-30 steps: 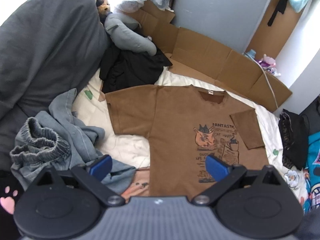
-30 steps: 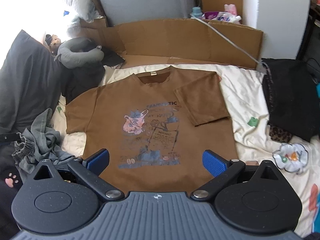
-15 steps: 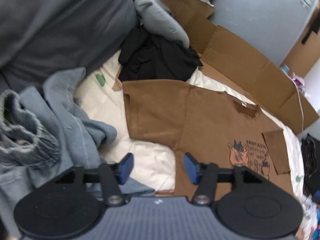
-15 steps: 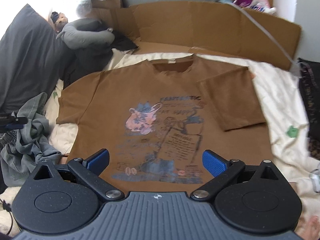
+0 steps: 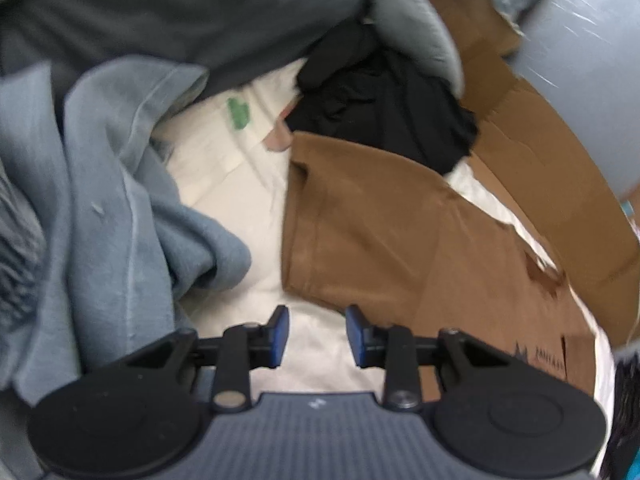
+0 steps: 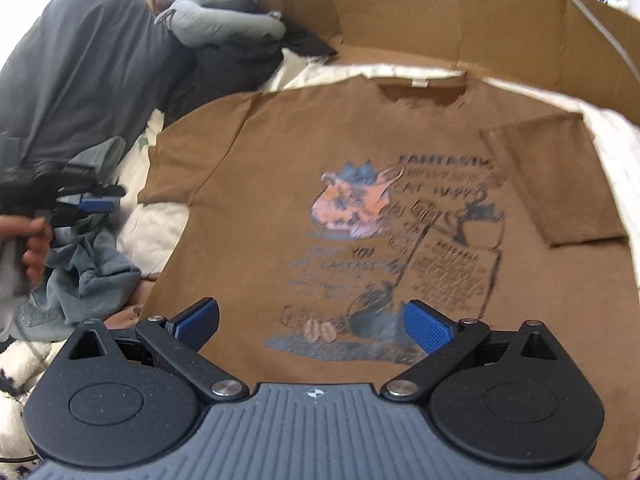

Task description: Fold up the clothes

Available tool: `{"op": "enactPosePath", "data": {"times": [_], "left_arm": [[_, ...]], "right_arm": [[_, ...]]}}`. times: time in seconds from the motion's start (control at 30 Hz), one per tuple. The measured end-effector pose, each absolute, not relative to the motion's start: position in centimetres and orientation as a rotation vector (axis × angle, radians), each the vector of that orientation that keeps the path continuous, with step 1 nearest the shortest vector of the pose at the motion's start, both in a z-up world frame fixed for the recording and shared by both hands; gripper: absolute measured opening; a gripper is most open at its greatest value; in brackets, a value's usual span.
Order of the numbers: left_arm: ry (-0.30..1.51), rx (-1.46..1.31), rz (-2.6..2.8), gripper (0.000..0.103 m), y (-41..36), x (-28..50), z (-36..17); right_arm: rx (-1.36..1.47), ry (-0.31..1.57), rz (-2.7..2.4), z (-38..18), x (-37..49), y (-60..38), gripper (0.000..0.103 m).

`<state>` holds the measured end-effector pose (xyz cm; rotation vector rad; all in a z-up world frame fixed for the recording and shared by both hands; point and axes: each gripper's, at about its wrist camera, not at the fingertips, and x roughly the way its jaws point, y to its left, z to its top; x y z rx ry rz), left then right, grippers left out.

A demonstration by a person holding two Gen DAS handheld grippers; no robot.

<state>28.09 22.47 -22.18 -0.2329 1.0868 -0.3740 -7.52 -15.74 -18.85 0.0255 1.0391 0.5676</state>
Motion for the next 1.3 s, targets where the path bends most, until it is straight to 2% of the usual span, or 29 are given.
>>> {"op": "enactPosePath", "data": {"times": [0.23, 0.33, 0.6, 0.67, 0.73, 0.83, 1.03, 1.13, 1.2, 1.27, 1.3], "left_arm": [[1.135, -0.355, -0.304, 0.042, 22.3, 30.8, -25.1], [1.156, -0.401, -0.256, 0.053, 22.6, 31.5, -26.2], [1.201, -0.556, -0.242, 0.052, 23.4, 33.0, -28.2], [1.209, -0.575, -0.245, 0.049, 23.4, 33.1, -28.5], [1.213, -0.588, -0.253, 0.032, 23.6, 33.1, -28.6], [1.215, -0.598, -0.271, 0.019, 23.9, 32.8, -28.5], [1.202, -0.608, -0.307, 0.006, 24.6, 32.0, -28.1], [1.183, -0.617, -0.331, 0.006, 24.8, 31.9, -27.8], [1.171, -0.623, -0.347, 0.005, 25.0, 31.9, -27.6], [1.162, -0.627, -0.365, 0.005, 25.1, 32.0, -27.4], [1.158, -0.63, -0.374, 0.005, 25.2, 32.0, -27.4]], "right_arm": [[0.035, 1.087, 0.603, -20.5, -7.8, -15.4, 0.101], [0.034, 1.074, 0.615, -20.1, -7.6, -15.2, 0.101], [0.075, 1.07, 0.614, -20.2, -6.7, -14.6, 0.101], [0.078, 1.067, 0.62, -20.2, -6.6, -14.1, 0.1], [0.085, 1.064, 0.633, -20.1, -6.3, -13.6, 0.099], [0.084, 1.073, 0.67, -20.3, -5.5, -12.1, 0.094], [0.043, 1.081, 0.752, -20.8, -3.5, -8.0, 0.066], [0.013, 1.08, 0.783, -21.1, -2.5, -6.0, 0.05], [0.005, 1.085, 0.8, -21.3, -1.8, -4.9, 0.045], [-0.007, 1.089, 0.809, -21.6, -1.1, -3.7, 0.03], [-0.011, 1.092, 0.813, -21.8, -0.8, -3.2, 0.027]]}}
